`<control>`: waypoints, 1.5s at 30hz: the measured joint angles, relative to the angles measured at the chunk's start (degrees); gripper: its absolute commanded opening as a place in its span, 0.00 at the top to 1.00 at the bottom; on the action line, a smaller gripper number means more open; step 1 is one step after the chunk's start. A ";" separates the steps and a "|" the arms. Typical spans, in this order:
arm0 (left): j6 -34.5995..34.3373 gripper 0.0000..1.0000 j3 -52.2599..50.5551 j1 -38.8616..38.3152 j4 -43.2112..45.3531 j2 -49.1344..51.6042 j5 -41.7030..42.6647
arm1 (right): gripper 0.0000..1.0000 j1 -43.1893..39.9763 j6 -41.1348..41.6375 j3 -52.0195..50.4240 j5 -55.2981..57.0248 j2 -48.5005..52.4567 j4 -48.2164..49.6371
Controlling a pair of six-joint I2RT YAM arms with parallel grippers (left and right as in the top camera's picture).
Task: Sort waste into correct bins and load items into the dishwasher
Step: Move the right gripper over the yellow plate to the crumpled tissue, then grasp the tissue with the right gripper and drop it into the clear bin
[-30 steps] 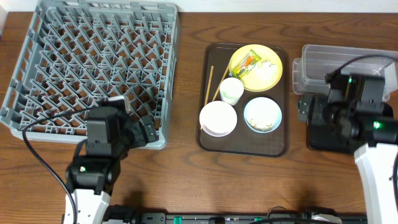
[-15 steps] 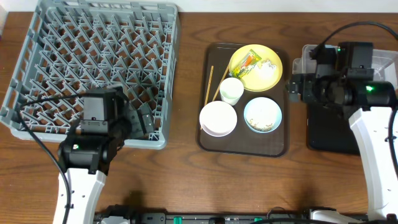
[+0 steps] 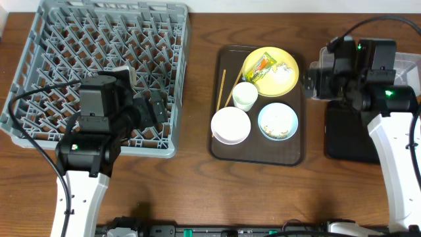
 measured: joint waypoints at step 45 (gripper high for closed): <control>0.00 0.01 0.02 0.00 -11.32 0.09 -7.65 | 0.34 13.49 15.13 0.44 21.55 32.48 25.27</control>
